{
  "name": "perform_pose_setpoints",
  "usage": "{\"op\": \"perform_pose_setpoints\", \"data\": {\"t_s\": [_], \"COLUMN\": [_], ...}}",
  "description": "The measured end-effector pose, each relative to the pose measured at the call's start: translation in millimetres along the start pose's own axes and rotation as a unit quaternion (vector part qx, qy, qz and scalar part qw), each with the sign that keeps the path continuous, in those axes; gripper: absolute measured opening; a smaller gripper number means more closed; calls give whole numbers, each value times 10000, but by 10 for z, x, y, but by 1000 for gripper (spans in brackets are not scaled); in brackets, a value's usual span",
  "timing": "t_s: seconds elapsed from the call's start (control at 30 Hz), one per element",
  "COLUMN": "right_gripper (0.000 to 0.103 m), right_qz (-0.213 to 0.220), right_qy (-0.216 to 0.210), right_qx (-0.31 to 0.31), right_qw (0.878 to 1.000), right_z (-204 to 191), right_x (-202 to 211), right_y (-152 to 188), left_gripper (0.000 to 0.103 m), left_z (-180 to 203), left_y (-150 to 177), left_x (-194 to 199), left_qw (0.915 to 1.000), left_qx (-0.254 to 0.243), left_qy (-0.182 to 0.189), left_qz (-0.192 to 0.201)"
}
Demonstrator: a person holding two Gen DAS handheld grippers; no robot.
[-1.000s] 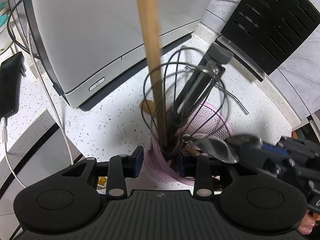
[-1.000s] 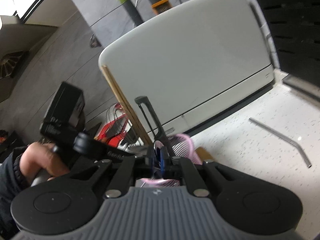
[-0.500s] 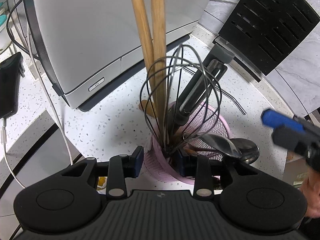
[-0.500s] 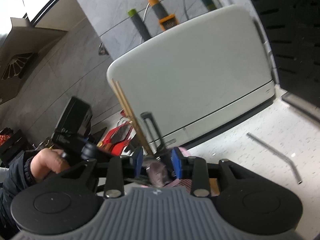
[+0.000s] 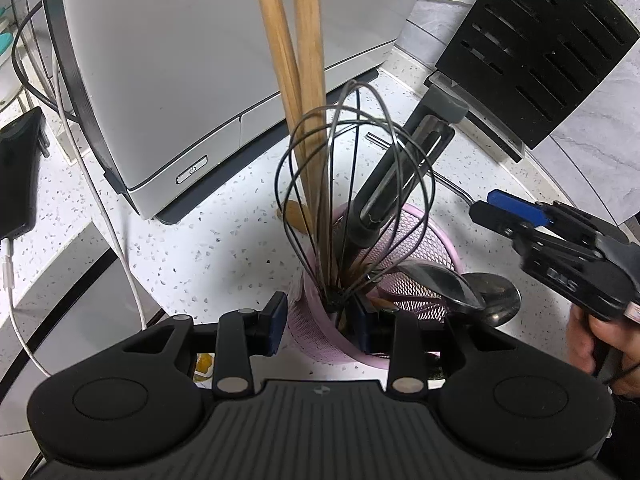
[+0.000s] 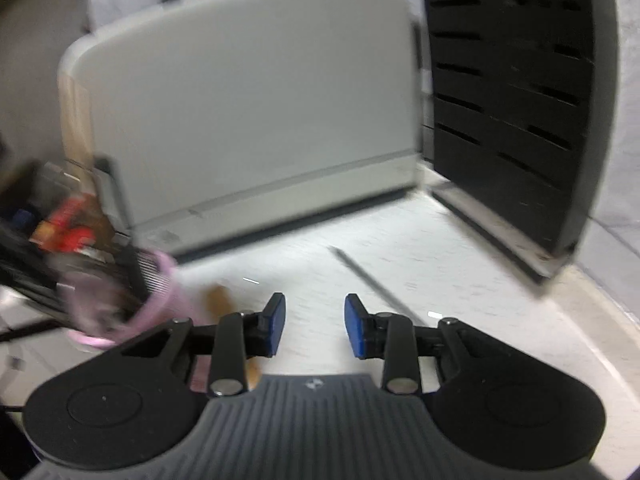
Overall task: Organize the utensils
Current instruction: 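Move the right gripper to the bent metal straw and close on it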
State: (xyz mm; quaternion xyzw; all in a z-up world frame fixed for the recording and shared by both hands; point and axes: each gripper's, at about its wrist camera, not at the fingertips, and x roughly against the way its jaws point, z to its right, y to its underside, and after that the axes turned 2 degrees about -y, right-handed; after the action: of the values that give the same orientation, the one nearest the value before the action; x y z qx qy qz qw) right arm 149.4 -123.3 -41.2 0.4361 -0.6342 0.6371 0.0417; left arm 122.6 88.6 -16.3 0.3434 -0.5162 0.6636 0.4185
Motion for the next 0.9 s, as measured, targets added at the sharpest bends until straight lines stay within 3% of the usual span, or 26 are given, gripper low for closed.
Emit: {"op": "perform_pose_setpoints", "data": {"t_s": [0.1,0.23,0.33,0.9], "right_gripper": [32,33,48,51], "right_qz": [-123,-158,-183,-442], "right_qy": [359,721,894,1029], "right_qx": [14,499,596,240], "right_qw": [9993,9960,9940,9934], "right_z": [61,27,50,356], "right_x": [-89,-197,-301,-586], "right_y": [17,-4,-21,-24], "left_gripper": [39,39,39,40], "left_z": [-4,-10,-7,-11], "left_y": [0,-1,0,2], "left_x": [0,-1,1,10], "left_qw": [10000,10000,10000,10000], "left_qx": [-9,6,15,11], "left_qy": [-1,11,5,22], "left_qz": [8,10,13,28]}}
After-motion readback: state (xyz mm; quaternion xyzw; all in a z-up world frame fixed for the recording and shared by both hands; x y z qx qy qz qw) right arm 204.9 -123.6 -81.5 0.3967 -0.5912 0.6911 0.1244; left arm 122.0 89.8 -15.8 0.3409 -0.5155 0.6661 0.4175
